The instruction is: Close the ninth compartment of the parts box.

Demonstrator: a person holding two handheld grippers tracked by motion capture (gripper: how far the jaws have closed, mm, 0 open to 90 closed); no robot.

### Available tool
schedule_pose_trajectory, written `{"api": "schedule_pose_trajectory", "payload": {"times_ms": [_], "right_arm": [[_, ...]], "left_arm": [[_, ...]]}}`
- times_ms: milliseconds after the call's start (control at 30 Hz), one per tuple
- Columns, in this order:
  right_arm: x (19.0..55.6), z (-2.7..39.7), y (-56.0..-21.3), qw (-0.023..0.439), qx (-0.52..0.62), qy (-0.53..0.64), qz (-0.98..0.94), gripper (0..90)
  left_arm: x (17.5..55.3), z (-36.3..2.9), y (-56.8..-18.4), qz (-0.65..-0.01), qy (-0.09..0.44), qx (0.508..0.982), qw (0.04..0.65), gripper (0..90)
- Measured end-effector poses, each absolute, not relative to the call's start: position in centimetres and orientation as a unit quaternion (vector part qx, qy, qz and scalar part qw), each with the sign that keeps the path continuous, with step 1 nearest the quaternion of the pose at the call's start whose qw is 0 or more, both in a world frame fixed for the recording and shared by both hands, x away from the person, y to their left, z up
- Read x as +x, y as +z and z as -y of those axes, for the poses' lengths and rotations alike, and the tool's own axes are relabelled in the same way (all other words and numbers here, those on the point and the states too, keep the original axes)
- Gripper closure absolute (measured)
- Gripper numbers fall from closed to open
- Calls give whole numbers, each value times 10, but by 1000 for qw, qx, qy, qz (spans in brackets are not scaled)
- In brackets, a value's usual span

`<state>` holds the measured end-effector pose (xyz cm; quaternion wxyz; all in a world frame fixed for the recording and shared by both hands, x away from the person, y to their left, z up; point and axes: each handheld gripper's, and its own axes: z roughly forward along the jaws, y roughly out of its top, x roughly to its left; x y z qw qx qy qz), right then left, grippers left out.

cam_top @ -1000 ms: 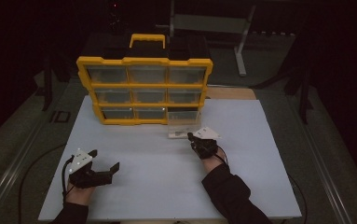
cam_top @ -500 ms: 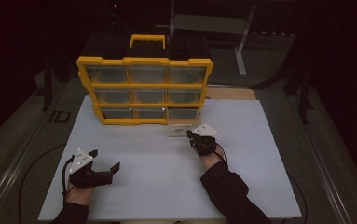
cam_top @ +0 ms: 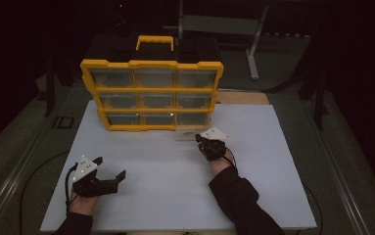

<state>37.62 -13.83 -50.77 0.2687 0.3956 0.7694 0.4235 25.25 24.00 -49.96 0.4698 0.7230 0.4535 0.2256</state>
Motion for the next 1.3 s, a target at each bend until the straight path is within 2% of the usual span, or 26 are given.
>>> {"api": "schedule_pose_trajectory", "payload": {"times_ms": [1300], "right_arm": [[407,130,-505,278,398,408,-773,900]], "left_arm": [[254,-240,-499,-451,224,724,472,1]]}}
